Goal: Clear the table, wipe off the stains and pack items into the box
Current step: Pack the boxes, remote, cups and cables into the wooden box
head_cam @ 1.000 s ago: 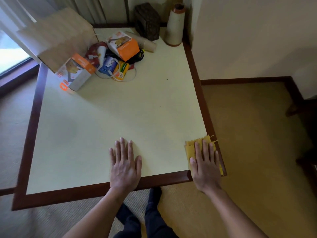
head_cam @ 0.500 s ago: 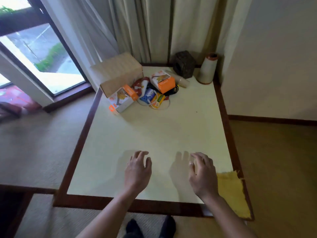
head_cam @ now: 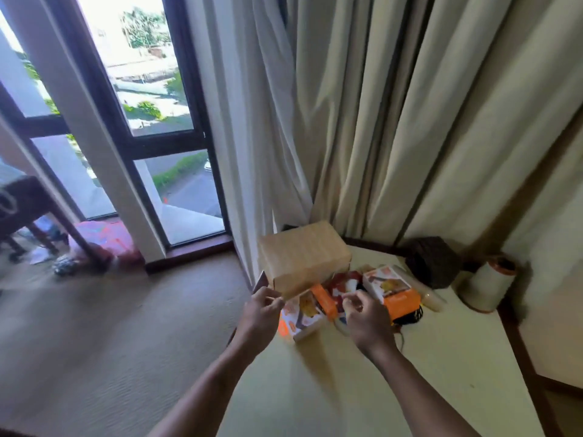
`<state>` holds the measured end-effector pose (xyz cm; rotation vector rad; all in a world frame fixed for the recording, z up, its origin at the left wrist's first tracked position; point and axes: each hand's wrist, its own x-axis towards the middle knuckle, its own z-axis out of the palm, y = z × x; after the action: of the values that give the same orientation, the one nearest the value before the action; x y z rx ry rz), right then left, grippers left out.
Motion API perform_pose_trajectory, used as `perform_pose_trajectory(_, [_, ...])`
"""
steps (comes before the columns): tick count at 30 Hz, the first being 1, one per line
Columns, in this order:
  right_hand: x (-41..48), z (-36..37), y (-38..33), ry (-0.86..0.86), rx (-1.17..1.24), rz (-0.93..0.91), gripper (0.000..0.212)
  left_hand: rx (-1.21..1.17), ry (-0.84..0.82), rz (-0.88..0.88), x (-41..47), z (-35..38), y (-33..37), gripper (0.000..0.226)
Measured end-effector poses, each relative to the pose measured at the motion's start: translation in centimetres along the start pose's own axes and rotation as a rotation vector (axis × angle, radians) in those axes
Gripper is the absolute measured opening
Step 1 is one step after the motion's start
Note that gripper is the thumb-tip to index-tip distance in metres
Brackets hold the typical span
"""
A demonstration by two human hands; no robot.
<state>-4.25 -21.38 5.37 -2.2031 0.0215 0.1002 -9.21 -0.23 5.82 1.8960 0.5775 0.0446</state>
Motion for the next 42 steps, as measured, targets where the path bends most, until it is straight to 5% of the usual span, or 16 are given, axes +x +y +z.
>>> perform_pose_trajectory(6, [13.0,3.7,-2.3,0.078,-0.090,0.085,0.027,-0.132,-0.034,-0.239,12.2,-1.0,1.5,0.023])
perform_pose_trajectory(12, [22.2,6.1,-0.8,0.083,-0.125,0.241,0.049,-0.242,-0.072,-0.448,21.2,1.4,-0.6,0.080])
perform_pose_trajectory(15, [24.1,6.6,-0.3,0.021,-0.131,0.277,0.049,-0.241,-0.096,-0.524,21.3,1.6,0.8,0.054])
perform_pose_trajectory(19, [24.8,7.0,0.7,0.000,-0.151,0.234,0.041,-0.275,-0.116,-0.534,21.8,2.0,0.9,0.062])
perform_pose_trajectory(25, [23.1,6.1,-1.3,0.099,-0.088,0.111,0.044,-0.350,-0.063,-0.422,22.2,1.1,1.3,0.070])
perform_pose_trajectory(33, [15.6,-0.2,-5.5,0.271,0.200,-0.108,0.032,-0.594,0.031,-0.088,14.9,-2.0,8.1,0.045])
perform_pose_trajectory(37, [8.3,-3.9,-4.1,0.273,0.345,-0.192,0.033,-0.731,0.008,-0.077,7.4,-2.7,10.6,0.065])
perform_pose_trajectory(42, [-3.7,-8.5,0.8,0.307,0.547,-0.074,0.025,-0.540,-0.136,-0.210,0.5,-3.0,7.5,0.108])
